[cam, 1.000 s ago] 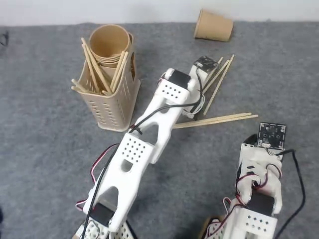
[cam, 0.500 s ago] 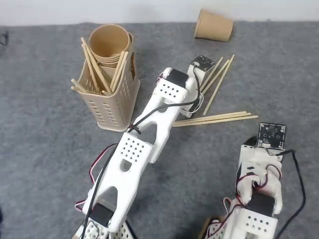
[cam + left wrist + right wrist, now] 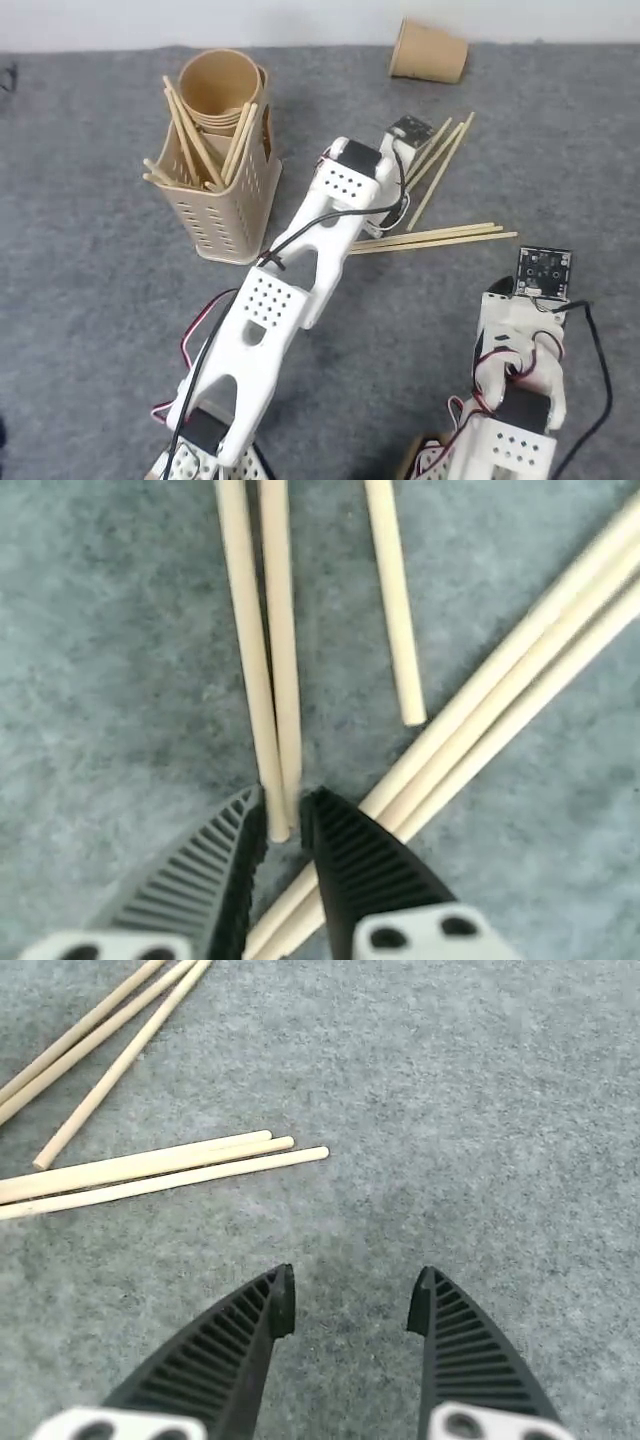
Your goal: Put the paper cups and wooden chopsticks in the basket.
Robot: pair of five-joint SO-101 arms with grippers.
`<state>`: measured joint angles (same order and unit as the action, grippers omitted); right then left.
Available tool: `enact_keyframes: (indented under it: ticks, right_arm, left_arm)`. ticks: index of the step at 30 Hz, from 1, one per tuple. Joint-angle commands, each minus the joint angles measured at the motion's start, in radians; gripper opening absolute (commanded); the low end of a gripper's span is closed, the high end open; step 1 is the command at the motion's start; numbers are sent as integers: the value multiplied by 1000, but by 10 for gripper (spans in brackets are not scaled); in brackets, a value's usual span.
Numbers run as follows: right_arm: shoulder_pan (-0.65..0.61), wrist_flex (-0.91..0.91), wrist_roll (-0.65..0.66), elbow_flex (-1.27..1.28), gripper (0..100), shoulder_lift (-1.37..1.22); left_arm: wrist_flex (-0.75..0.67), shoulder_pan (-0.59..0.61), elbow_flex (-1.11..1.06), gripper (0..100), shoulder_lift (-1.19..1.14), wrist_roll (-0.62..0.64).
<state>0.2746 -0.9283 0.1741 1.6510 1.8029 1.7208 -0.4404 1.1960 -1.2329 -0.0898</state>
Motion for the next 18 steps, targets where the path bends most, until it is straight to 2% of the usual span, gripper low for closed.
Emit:
enact_keyframes:
  ticks: [1,7,13,18]
  right_arm:
    - [-5,4,17,-31,201,10]
    - [-5,4,17,-32,201,10]
    - [-5,4,17,-32,201,10]
    - [-5,5,17,-32,201,10]
  left_arm:
    - [38,-28,-93,13,68,-51]
    - [38,15,-163,12,152,35]
    - [38,12,-346,9,173,3]
    - [38,-8,-498,9,330,5]
